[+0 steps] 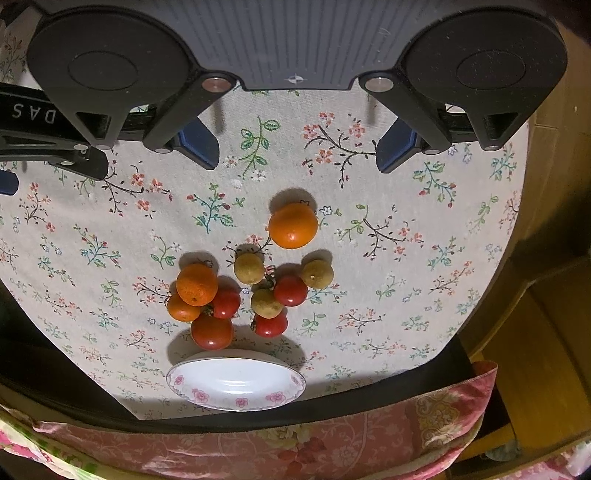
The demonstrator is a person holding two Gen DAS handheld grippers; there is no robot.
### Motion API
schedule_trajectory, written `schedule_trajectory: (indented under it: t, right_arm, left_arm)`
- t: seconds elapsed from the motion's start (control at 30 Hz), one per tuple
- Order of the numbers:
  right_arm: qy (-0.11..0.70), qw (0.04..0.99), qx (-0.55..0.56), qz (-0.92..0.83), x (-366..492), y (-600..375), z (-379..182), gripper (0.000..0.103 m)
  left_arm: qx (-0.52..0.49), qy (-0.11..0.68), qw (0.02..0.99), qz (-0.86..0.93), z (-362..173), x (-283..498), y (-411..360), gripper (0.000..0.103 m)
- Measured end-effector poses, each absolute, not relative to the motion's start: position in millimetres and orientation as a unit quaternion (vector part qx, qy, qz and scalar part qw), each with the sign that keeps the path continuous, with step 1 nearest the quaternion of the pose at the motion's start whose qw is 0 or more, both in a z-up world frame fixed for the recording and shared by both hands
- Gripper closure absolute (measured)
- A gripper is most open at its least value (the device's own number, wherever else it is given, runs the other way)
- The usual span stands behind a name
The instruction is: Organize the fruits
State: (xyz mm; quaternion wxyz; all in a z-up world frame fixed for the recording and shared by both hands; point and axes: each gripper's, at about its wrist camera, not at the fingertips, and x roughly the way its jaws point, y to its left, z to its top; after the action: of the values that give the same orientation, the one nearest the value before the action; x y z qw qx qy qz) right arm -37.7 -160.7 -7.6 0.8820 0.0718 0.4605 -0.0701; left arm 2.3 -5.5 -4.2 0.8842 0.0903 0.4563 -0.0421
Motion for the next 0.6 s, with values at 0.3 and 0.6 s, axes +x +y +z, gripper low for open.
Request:
schedule_trajectory:
  t: [0.3, 0.6]
  right_arm:
    - [0.458, 0.884, 0.066, -0.068, -34.8, -158.4, -4.6, 0.005]
    - [0.454, 0.887, 0.061, -0.060, -28.4, -155.0, 0.6, 0.005]
  left_arm:
    - [0.087, 0.455, 0.885, -0.041, -2.7, 4.6, -3.8, 0.009]
    - [0.093, 0.448, 0.888, -0.038, -1.7, 10.1, -3.0, 0.009]
